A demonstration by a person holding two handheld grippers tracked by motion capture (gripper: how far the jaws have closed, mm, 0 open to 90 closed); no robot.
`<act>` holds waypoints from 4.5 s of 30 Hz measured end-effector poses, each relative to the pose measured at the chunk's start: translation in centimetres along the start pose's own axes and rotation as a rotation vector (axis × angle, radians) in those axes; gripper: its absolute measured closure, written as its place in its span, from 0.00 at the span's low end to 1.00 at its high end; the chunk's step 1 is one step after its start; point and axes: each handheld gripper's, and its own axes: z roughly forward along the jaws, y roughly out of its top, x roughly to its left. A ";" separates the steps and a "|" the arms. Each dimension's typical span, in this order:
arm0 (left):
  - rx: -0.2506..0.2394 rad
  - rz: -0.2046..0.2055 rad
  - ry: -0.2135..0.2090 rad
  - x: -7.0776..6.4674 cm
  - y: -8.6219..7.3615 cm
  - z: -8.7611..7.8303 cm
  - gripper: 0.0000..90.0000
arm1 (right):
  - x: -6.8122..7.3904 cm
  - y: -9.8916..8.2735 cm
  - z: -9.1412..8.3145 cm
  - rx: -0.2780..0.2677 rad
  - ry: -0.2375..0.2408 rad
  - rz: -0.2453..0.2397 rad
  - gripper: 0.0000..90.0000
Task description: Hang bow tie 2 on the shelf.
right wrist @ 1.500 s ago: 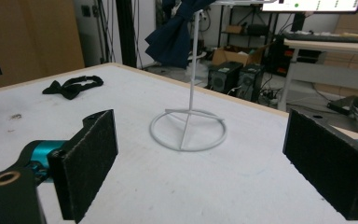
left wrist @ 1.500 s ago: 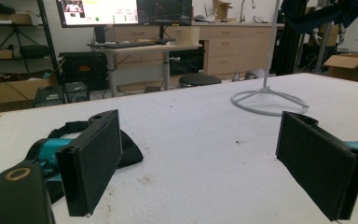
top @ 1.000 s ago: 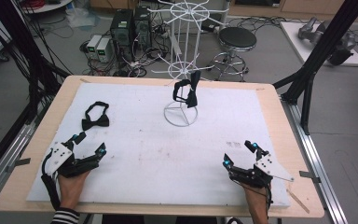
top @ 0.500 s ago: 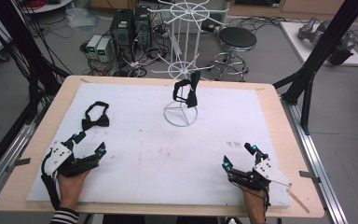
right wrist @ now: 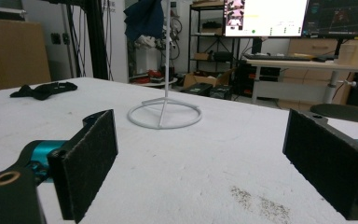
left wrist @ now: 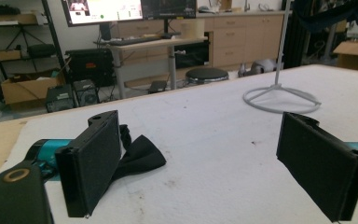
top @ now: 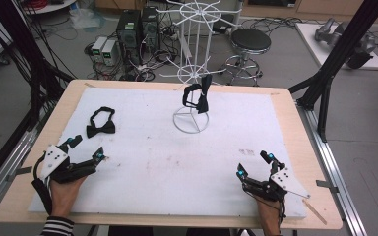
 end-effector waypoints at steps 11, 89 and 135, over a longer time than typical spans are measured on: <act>0.089 0.064 -0.094 2.1 3.5 1.5 0.15 | -0.1 0.0 0.0 -0.005 0.001 0.006 0.11; 0.807 0.409 -0.313 8.6 4.2 13.0 0.20 | -0.1 -0.1 -0.1 -0.015 -0.001 0.000 0.11; 1.013 0.496 -0.336 8.4 2.4 15.5 0.69 | -0.1 -0.1 -0.1 -0.011 -0.001 0.006 0.11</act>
